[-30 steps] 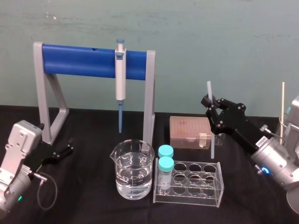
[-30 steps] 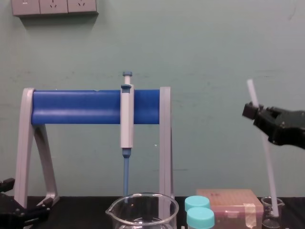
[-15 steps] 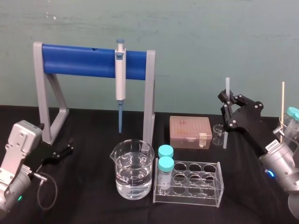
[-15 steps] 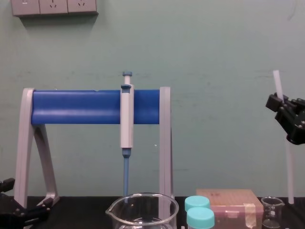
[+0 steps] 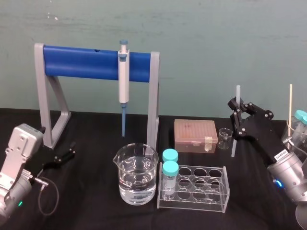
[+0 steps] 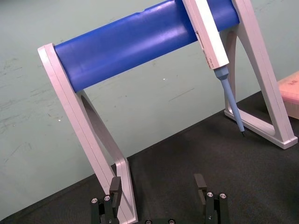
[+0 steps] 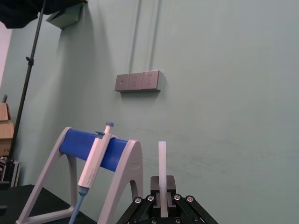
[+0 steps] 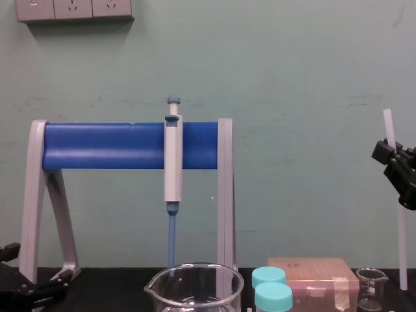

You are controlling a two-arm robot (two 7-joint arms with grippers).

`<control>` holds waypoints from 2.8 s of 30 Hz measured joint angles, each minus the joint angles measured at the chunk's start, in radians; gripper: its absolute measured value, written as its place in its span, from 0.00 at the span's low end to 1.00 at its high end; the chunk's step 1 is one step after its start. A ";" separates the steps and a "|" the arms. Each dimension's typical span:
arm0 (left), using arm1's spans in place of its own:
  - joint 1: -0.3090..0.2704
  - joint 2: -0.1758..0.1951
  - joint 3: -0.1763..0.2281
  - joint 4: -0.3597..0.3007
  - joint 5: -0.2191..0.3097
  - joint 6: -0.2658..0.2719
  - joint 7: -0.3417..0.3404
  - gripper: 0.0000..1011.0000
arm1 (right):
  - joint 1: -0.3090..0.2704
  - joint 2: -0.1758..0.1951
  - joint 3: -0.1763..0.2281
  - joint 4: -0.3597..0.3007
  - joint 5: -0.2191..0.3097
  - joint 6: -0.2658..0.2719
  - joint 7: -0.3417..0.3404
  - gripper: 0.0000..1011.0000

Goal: Pick up the stirring rod with one hand, then place it down.

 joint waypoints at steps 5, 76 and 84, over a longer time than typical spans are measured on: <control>0.000 0.000 0.000 0.000 0.000 0.000 0.000 0.99 | -0.001 -0.001 0.001 0.000 0.000 0.003 0.000 0.07; 0.000 0.000 0.000 0.000 0.000 0.000 0.000 0.99 | 0.002 0.002 -0.003 0.000 0.001 0.001 0.001 0.07; 0.000 0.000 0.000 0.000 0.000 0.000 0.000 0.99 | 0.002 0.002 -0.003 0.000 0.001 0.001 0.001 0.07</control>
